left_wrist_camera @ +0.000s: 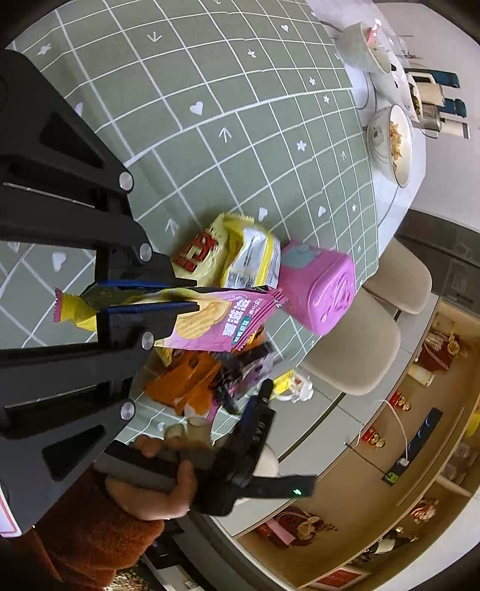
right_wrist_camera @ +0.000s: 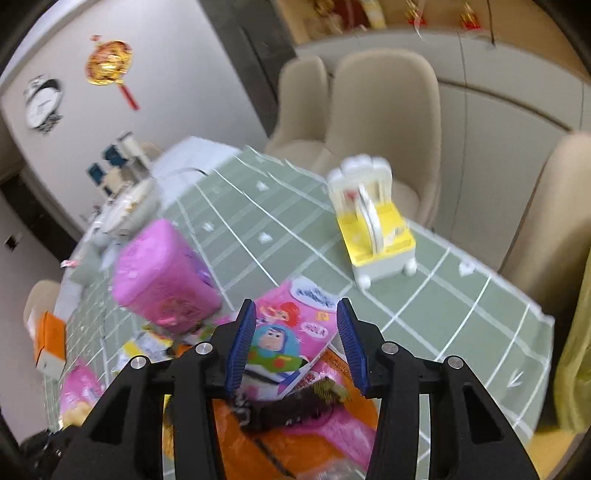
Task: Collect trash
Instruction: 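Grasp the pink Kleenex tissue pack with the right gripper while the left holds the chip bag, then lift the tissue pack with the right gripper while the left holds the chip bag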
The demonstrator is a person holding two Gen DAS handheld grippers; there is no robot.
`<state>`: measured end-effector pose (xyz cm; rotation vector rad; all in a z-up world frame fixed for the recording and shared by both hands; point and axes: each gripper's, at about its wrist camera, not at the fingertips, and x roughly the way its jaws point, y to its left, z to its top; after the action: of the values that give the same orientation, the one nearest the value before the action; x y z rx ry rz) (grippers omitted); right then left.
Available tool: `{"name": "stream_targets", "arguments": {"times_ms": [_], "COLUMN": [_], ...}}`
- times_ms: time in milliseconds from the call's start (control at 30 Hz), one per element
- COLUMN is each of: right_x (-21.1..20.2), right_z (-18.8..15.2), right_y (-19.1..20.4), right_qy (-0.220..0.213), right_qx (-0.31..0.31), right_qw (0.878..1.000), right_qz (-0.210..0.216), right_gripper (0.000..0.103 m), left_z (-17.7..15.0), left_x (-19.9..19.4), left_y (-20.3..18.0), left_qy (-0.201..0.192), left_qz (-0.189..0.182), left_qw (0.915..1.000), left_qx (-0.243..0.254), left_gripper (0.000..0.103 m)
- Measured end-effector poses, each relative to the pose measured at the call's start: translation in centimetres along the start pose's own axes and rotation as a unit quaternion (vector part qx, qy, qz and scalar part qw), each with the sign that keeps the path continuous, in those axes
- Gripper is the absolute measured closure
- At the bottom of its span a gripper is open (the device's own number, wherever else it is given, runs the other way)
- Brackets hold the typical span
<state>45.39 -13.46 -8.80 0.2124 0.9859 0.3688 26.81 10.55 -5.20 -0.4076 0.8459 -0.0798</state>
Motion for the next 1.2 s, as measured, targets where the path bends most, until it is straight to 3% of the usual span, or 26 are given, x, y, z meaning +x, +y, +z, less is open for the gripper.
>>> {"name": "stream_targets", "arguments": {"times_ms": [300, 467, 767, 867, 900, 933, 967, 1033, 1100, 1200], "right_x": [1.7, 0.5, -6.6, -7.3, -7.2, -7.1, -6.8, -5.9, -4.7, -3.3], "right_z": [-3.3, -3.5, -3.3, -3.7, -4.0, -4.2, -4.4, -4.8, -4.8, -3.8], "right_y": [-0.3, 1.2, 2.0, 2.9, 3.6, 4.0, 4.6, 5.9, 7.5, 8.4], "right_qy": [0.044, 0.048, 0.003, -0.004, -0.007, -0.006, -0.005, -0.001, 0.004, 0.001], "right_qx": [0.010, -0.035, -0.066, -0.084, -0.098, -0.105, -0.111, -0.133, -0.165, -0.159], "right_qw": [0.999, 0.998, 0.997, 0.996, 0.995, 0.994, 0.993, 0.989, 0.986, 0.987], "right_qz": [0.025, 0.038, 0.044, 0.032, 0.028, 0.033, 0.047, 0.058, 0.038, 0.008], "right_gripper": [0.060, 0.094, 0.097, 0.094, 0.084, 0.061, 0.051, 0.051, 0.051, 0.051], "left_z": [0.5, 0.3, 0.2, -0.1, -0.2, -0.4, -0.6, -0.9, -1.2, -1.5], "left_x": [0.7, 0.8, -0.7, -0.9, -0.8, -0.8, -0.7, -0.8, -0.8, -0.9], "left_y": [1.9, 2.2, 2.0, 2.2, 2.3, 2.4, 2.6, 2.8, 3.2, 3.7], "left_qy": [0.002, 0.007, -0.012, -0.011, -0.008, -0.005, -0.001, 0.003, 0.006, 0.008], "left_qz": [-0.010, -0.018, -0.035, -0.036, -0.035, -0.035, -0.034, -0.034, -0.034, -0.032], "left_qw": [0.9997, 0.9994, 0.9990, 0.9990, 0.9990, 0.9990, 0.9990, 0.9990, 0.9989, 0.9987], "left_qx": [-0.021, -0.028, -0.027, -0.026, -0.026, -0.027, -0.028, -0.029, -0.031, -0.038], "left_gripper": [0.097, 0.097, 0.097, 0.097, 0.097, 0.097, 0.097, 0.097, 0.097, 0.097]}}
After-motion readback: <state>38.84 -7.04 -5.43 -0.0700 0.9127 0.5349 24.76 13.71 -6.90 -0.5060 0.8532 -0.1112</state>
